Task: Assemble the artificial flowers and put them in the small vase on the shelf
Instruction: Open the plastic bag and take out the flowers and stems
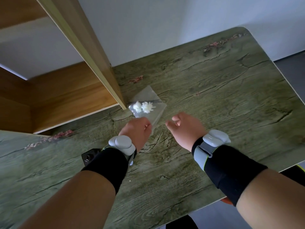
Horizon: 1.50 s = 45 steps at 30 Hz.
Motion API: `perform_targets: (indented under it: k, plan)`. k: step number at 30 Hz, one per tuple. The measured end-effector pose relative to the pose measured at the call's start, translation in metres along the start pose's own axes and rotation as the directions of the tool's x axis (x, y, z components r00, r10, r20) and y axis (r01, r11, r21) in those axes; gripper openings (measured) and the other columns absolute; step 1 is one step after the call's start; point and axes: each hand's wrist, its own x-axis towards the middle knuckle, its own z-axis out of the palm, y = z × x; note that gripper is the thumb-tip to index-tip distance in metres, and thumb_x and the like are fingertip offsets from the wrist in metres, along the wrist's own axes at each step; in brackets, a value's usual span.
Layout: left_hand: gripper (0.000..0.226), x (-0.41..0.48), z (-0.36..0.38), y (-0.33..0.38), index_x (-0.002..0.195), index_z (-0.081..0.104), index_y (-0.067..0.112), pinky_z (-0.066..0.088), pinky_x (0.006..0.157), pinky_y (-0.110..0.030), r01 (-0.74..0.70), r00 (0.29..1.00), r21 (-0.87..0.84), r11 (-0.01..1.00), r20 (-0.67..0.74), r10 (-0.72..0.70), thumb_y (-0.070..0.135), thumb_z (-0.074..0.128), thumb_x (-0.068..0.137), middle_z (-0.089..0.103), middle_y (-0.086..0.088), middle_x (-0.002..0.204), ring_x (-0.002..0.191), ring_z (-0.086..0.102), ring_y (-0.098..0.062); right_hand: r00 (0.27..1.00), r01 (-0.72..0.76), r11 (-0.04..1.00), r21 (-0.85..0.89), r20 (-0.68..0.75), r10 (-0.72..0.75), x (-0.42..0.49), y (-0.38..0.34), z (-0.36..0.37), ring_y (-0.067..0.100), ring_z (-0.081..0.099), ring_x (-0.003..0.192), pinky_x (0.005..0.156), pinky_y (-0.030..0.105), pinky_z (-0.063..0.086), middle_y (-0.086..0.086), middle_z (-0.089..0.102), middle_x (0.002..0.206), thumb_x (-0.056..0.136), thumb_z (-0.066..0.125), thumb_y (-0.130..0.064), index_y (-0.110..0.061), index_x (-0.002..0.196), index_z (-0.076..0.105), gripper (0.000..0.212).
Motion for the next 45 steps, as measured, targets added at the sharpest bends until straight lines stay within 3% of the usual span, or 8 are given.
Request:
perform_targets:
  k: [8, 13, 20, 25, 31, 37, 40, 45]
  plan:
    - [0.008, -0.028, -0.02, 0.032, 0.095, 0.067, 0.027, 0.039, 0.062, -0.001, -0.065, 0.996, -0.244, 0.967, -0.078, 0.047, 0.028, 0.06, 0.092, 0.063, 0.017, 0.079, 0.071, 0.057, 0.005, 0.996, 0.057, 0.978, 0.201, -0.079, -0.042, -0.014, -0.031, -0.021, 0.027, 0.069, 0.07, 0.068, 0.043, 0.06, 0.0, 0.071, 0.073, 0.092, 0.055, -0.039, -0.022, 0.09, 0.071, 0.023]
    - [0.016, -0.043, -0.036, 0.041, 0.107, 0.062, 0.034, 0.039, 0.067, -0.005, -0.055, 0.998, -0.297, 0.953, -0.056, 0.04, 0.034, 0.06, 0.091, 0.067, 0.016, 0.085, 0.081, 0.061, 0.001, 0.996, 0.079, 0.971, 0.227, -0.049, -0.07, -0.026, -0.041, -0.027, 0.034, 0.068, 0.069, 0.066, 0.051, 0.059, 0.008, 0.071, 0.07, 0.092, 0.053, -0.031, -0.02, 0.076, 0.069, 0.025]
    - [0.008, -0.048, -0.055, 0.05, 0.087, 0.069, 0.03, 0.056, 0.066, -0.027, -0.002, 0.996, -0.35, 0.937, -0.085, -0.03, 0.036, 0.064, 0.089, 0.072, 0.011, 0.072, 0.065, 0.067, -0.003, 0.985, 0.155, 0.964, 0.218, 0.04, -0.168, -0.034, -0.047, -0.035, 0.019, 0.052, 0.052, 0.05, 0.029, 0.042, 0.003, 0.065, 0.066, 0.1, 0.051, -0.026, -0.017, 0.077, 0.067, 0.029]
    - [0.014, -0.054, -0.06, 0.047, 0.08, 0.066, 0.025, 0.061, 0.064, -0.039, 0.072, 0.983, -0.401, 0.913, -0.129, -0.134, 0.023, 0.057, 0.091, 0.072, 0.005, 0.065, 0.059, 0.07, -0.009, 0.976, 0.216, 0.972, -0.097, -0.004, -0.217, -0.039, -0.046, -0.043, 0.019, 0.047, 0.052, 0.05, 0.029, 0.038, 0.001, 0.054, 0.062, 0.1, 0.04, -0.025, -0.019, 0.073, 0.05, 0.03]
    - [0.013, -0.054, -0.072, 0.045, 0.075, 0.056, 0.022, 0.057, 0.058, -0.035, 0.1, 0.969, -0.06, 0.993, -0.22, -0.111, 0.024, 0.052, 0.086, 0.063, 0.002, 0.068, 0.063, 0.062, -0.02, 0.971, 0.124, 0.872, -0.473, -0.121, -0.204, -0.049, -0.041, -0.052, 0.017, 0.048, 0.055, 0.051, 0.028, 0.037, 0.0, 0.049, 0.064, 0.095, 0.04, -0.031, -0.018, 0.069, 0.04, 0.029]
    - [0.008, -0.052, -0.07, 0.054, 0.085, 0.057, 0.021, 0.048, 0.052, -0.028, 0.049, 0.965, -0.082, 0.995, -0.252, -0.068, 0.024, 0.053, 0.091, 0.063, 0.002, 0.072, 0.062, 0.059, -0.018, 0.972, 0.132, 0.95, -0.285, -0.153, -0.181, -0.052, -0.036, -0.058, 0.018, 0.035, 0.048, 0.049, 0.026, 0.026, -0.002, 0.04, 0.054, 0.09, 0.042, -0.037, -0.019, 0.063, 0.036, 0.033]
    - [0.011, -0.055, -0.072, 0.062, 0.086, 0.057, 0.022, 0.043, 0.046, -0.018, 0.009, 0.966, -0.238, 0.971, -0.249, -0.07, 0.026, 0.055, 0.095, 0.066, 0.007, 0.072, 0.06, 0.063, -0.011, 0.979, 0.091, 0.995, 0.03, -0.187, -0.084, -0.056, -0.031, -0.063, 0.017, 0.046, 0.053, 0.052, 0.028, 0.031, -0.004, 0.047, 0.062, 0.095, 0.038, -0.052, -0.021, 0.074, 0.043, 0.037]
    - [0.008, -0.055, -0.079, 0.074, 0.088, 0.063, 0.01, 0.06, 0.059, -0.032, 0.024, 0.964, -0.752, 0.658, -0.157, -0.214, 0.014, 0.06, 0.094, 0.075, 0.008, 0.077, 0.066, 0.073, -0.012, 0.969, -0.043, 0.949, 0.312, -0.216, 0.115, -0.047, -0.017, -0.069, 0.028, 0.063, 0.08, 0.069, 0.042, 0.051, 0.003, 0.063, 0.089, 0.097, 0.033, -0.048, -0.023, 0.107, 0.053, 0.034]
